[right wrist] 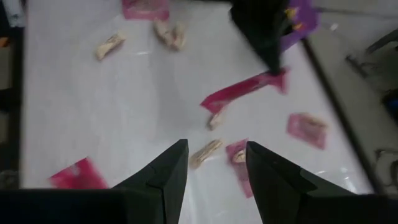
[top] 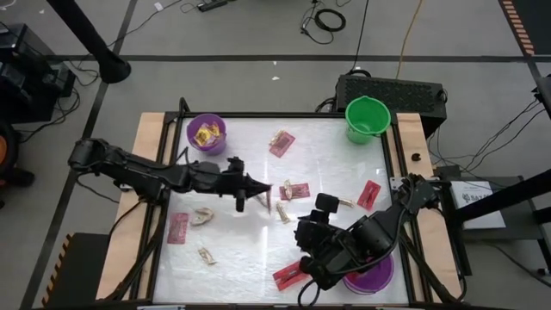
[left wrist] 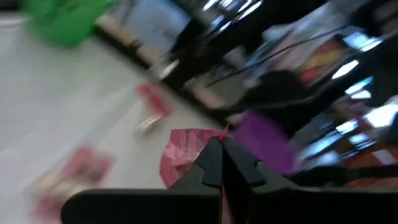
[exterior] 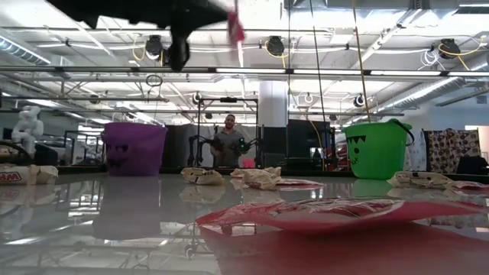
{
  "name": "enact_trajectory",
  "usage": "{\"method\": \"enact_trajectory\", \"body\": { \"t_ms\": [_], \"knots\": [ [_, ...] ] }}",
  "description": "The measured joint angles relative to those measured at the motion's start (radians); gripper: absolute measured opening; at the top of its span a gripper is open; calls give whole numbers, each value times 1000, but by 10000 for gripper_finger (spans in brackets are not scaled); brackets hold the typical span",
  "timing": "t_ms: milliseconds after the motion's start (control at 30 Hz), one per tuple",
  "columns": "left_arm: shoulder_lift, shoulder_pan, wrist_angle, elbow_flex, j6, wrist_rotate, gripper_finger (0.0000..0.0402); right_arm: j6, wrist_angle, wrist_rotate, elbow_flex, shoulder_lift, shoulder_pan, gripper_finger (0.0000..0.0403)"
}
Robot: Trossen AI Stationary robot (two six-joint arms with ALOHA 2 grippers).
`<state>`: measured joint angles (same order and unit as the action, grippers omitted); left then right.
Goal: Sort candy by brand, put in halloween buckets
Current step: Put the red candy into the bottom violet bucket
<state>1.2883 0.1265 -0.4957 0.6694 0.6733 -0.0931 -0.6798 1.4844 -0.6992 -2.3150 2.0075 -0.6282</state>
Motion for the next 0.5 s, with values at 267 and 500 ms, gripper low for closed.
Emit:
{"method": "enact_trajectory", "body": {
  "t_ms": [267,500],
  "knots": [
    [228,110,-67,206,-135,10,0,-121,18,76,0,0,-47,155],
    [514,199,-13,526,-234,14,0,-256,18,77,0,0,-134,155]
  ]
}}
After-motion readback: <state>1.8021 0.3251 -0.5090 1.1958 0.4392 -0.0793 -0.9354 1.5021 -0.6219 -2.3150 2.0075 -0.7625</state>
